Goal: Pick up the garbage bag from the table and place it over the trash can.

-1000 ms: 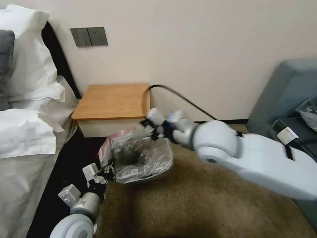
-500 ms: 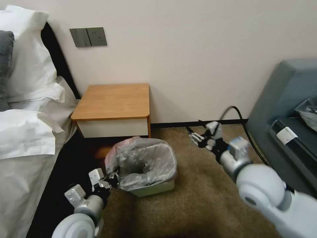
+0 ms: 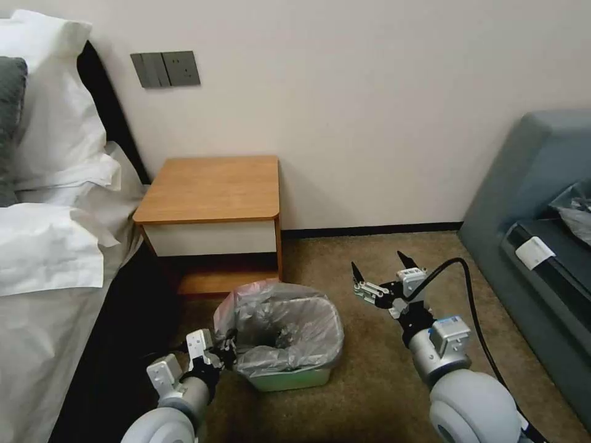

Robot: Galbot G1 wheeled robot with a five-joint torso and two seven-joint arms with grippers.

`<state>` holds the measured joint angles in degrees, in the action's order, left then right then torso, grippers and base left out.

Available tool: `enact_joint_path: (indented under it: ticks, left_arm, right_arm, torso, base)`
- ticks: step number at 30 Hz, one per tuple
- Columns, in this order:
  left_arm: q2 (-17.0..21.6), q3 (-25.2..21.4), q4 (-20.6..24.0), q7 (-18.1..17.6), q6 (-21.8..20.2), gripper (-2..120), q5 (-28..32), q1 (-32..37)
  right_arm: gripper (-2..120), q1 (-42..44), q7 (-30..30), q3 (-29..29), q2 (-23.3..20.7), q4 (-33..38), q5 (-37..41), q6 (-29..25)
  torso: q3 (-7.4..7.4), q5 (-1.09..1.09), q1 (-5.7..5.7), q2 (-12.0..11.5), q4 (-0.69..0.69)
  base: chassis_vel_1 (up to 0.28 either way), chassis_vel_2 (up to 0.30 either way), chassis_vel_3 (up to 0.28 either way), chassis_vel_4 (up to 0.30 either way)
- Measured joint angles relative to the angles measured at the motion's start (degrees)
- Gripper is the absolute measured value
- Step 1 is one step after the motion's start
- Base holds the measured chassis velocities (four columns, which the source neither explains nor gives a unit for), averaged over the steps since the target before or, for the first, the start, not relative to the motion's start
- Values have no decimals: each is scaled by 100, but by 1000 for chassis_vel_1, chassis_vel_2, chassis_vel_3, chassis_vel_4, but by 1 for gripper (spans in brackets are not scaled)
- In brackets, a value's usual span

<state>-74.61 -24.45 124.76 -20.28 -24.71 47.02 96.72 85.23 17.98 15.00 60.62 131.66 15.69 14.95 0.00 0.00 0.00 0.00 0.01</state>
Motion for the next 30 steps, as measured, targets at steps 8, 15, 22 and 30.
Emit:
enact_joint_path:
  ticks: [8, 15, 22, 30]
  left_arm:
    - [-58, 126, -140, -26, 14, 7, -156, -44]
    - [-92, 176, -266, -21, 75, 7, -399, -51]
    - [-163, 238, -314, -45, 48, 8, -576, -42]
    - [-157, 229, -266, -45, 9, 36, -585, -21]
  right_arm:
    - [100, -57, 1, 43, 0, -26, 34, 0]
    - [100, -93, 10, 55, -15, -51, 73, 0]
    - [100, -103, 30, 72, -27, -54, 142, 7]
    - [100, -108, 40, 72, 7, -54, 164, 12]
  torso:
    - [0, 0, 0, 0, 0]
    - [0, 0, 0, 0, -1]
    - [0, 0, 0, 0, -1]
    - [0, 0, 0, 0, -1]
  base:
    - [0, 0, 0, 0]
    - [0, 0, 0, 0]
    - [0, 0, 0, 0]
    - [0, 0, 0, 0]
